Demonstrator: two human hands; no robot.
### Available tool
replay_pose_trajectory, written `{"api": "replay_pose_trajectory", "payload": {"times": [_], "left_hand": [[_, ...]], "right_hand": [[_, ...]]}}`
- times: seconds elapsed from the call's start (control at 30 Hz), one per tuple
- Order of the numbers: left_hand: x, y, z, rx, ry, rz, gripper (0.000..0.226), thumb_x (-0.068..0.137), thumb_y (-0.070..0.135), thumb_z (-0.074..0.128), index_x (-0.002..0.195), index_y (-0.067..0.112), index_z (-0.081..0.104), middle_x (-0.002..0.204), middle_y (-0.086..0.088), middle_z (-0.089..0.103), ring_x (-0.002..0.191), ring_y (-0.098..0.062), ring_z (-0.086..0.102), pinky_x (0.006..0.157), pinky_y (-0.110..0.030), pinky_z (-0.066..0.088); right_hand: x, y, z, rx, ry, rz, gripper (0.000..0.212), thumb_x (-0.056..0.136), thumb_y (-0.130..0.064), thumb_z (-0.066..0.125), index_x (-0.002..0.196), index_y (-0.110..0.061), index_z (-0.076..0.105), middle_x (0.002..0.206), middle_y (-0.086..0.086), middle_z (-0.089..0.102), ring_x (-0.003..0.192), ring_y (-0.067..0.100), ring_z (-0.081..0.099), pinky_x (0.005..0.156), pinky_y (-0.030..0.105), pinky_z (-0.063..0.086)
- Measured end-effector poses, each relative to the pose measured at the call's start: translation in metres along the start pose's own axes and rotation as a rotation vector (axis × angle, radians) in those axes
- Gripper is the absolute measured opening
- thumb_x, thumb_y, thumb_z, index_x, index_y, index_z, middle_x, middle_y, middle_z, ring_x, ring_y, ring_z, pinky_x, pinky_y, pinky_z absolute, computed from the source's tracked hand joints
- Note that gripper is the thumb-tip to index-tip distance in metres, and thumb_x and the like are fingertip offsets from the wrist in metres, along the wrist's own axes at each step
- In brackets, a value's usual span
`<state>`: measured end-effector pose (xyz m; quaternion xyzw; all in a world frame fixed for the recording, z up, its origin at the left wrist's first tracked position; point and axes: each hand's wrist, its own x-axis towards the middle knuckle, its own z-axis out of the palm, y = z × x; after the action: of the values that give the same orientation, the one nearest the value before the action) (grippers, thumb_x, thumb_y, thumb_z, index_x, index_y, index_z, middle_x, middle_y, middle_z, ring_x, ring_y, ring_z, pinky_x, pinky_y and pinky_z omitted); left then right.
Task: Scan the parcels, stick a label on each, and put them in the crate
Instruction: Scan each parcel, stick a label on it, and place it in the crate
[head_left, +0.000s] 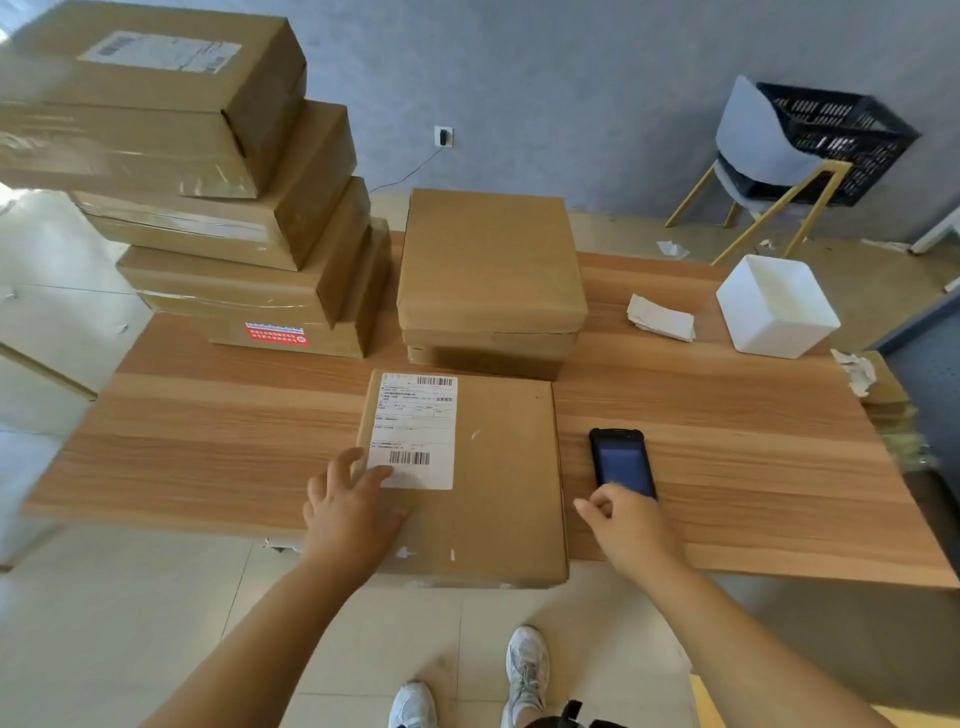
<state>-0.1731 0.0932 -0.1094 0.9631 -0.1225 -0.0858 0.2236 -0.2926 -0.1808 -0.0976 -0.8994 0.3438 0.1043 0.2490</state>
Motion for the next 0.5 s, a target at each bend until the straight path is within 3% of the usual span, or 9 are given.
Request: {"api": "replay_pose_trajectory", "payload": {"times": [0.13, 0.33, 0.4, 0.5], "left_hand": [[-0.006, 0.028, 0.018, 0.044, -0.033, 0.133, 0.056, 0.073, 0.038, 0.071, 0.127, 0.032, 0.054, 0.147, 0.003, 0.032, 0.133, -0.028, 0.022, 0.107, -0.049, 0.022], [-0.012, 0.055, 0.036, 0.113, -0.097, 0.153, 0.064, 0.074, 0.062, 0.062, 0.133, 0.043, 0.044, 0.153, 0.007, 0.024, 0.140, -0.023, 0.013, 0.113, -0.043, 0.014], [-0.013, 0.060, 0.038, 0.113, -0.091, 0.132, 0.064, 0.074, 0.061, 0.063, 0.133, 0.043, 0.045, 0.153, 0.007, 0.024, 0.141, -0.023, 0.013, 0.114, -0.042, 0.013], [-0.015, 0.066, 0.043, 0.090, -0.075, 0.104, 0.063, 0.075, 0.058, 0.065, 0.133, 0.042, 0.046, 0.153, 0.007, 0.024, 0.141, -0.023, 0.014, 0.114, -0.042, 0.012]], "right_hand": [[0.029, 0.024, -0.009, -0.203, 0.101, 0.103, 0.056, 0.088, -0.050, 0.056, 0.128, -0.012, 0.044, 0.125, 0.009, 0.051, 0.113, 0.027, 0.047, 0.088, 0.035, 0.043], [0.070, 0.040, 0.002, -0.252, -0.074, 0.257, 0.115, 0.068, -0.082, 0.052, 0.142, 0.000, 0.020, 0.141, 0.015, 0.032, 0.128, 0.030, 0.033, 0.106, 0.036, 0.029], [0.078, 0.044, 0.008, -0.237, -0.130, 0.286, 0.125, 0.065, -0.082, 0.056, 0.145, 0.001, 0.010, 0.145, 0.015, 0.025, 0.130, 0.033, 0.029, 0.107, 0.037, 0.028], [0.084, 0.048, 0.016, -0.337, -0.127, 0.220, 0.120, 0.067, -0.075, 0.061, 0.143, 0.002, 0.010, 0.140, 0.016, 0.028, 0.126, 0.032, 0.033, 0.104, 0.035, 0.031]]}}
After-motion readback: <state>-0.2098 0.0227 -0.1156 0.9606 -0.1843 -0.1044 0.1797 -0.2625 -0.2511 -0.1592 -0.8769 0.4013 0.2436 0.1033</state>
